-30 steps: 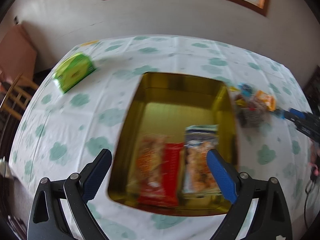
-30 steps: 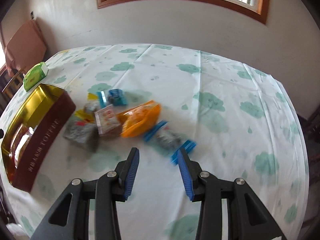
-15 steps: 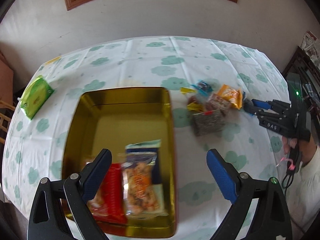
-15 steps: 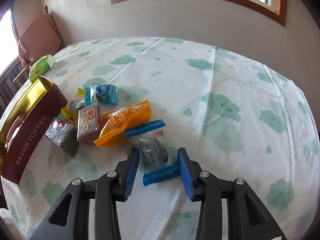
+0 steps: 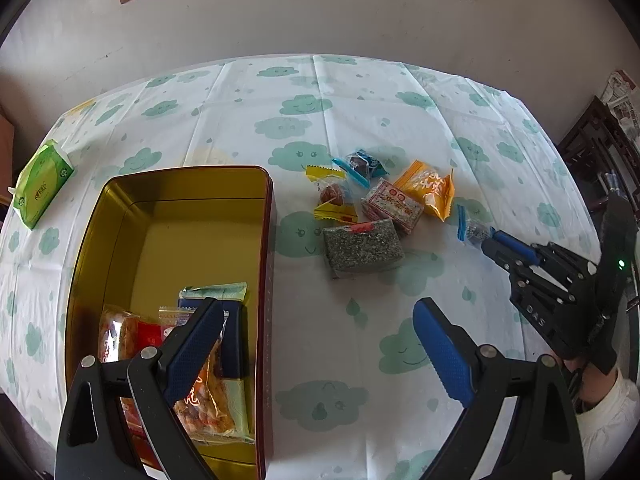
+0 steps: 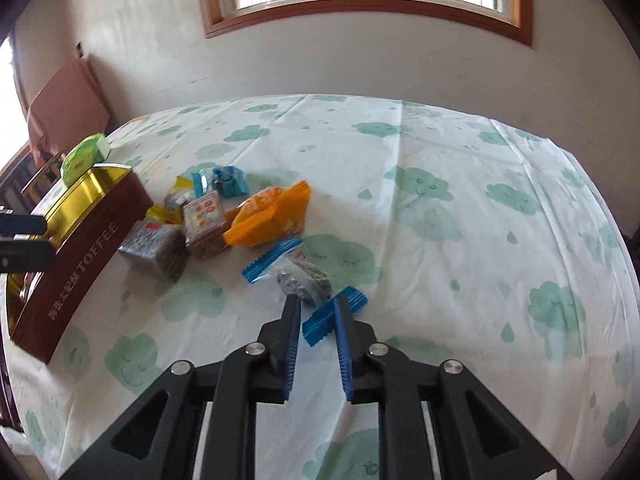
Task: Organize snacks
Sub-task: 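Grasp the blue-edged clear candy with the right tool and lift it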
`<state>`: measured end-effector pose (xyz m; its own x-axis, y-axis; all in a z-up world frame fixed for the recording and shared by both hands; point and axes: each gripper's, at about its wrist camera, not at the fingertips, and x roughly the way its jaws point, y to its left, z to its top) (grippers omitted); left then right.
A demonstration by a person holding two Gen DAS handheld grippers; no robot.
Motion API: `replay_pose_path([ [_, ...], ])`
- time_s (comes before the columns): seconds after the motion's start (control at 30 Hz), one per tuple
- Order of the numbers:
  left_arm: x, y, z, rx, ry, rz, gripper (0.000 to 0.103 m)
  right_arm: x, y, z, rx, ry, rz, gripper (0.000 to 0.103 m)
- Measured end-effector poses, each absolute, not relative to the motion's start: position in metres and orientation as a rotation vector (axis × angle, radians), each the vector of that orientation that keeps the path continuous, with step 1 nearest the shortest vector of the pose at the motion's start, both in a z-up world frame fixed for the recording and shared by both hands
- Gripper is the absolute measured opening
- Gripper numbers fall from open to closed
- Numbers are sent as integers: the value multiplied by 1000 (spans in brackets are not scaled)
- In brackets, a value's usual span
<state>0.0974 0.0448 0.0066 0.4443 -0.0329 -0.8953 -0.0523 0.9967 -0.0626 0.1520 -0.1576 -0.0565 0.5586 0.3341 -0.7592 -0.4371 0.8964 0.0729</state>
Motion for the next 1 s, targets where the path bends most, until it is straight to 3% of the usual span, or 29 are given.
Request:
replay_pose_path([
  [0.2,94,45,9,-60,1105,6,94,158,-148,-50,-228,870,489,21],
  [0.27,94,46,10,-62,1106,2,94,157,-145,-46,-261,865,513,35],
  [0.33,94,47,12,-69,1104,-6,94,156,-143,-41,-299,855,538,44],
  [0.53,97,46,12,-54,1104,-11,94,171,-131,-33,-402,891,674,49],
  [0.8,103,44,7,-54,1111,-17,94,196,-130,-55,-310,965,712,48],
  [0.87,104,43,5,-49,1104,-12,94,191,-132,-58,-280,951,715,34],
  [1.0,105,37,-2,-47,1103,-9,94,177,-139,-61,-207,924,668,28],
])
